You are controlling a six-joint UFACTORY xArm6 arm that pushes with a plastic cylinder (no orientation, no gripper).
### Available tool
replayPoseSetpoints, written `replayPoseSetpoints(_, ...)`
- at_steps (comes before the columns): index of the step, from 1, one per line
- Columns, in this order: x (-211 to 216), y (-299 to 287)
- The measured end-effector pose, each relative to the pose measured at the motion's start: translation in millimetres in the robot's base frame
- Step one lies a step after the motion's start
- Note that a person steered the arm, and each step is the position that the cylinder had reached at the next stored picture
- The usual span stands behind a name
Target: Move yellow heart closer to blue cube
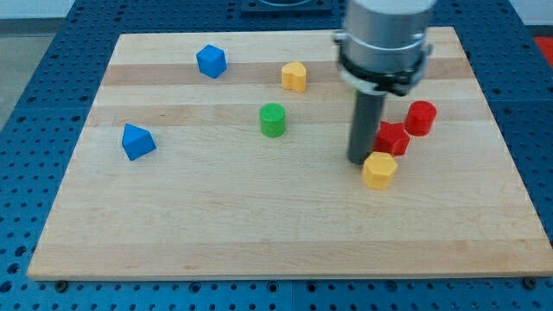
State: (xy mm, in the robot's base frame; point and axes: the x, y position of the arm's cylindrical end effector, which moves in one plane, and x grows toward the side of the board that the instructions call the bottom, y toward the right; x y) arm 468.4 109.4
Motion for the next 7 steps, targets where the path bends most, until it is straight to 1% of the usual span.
replayPoseSetpoints(1, -21, 40)
replayPoseSetpoints(2, -25, 42)
replayPoseSetpoints(4, -25, 15)
replayPoseSetpoints(7, -22, 12)
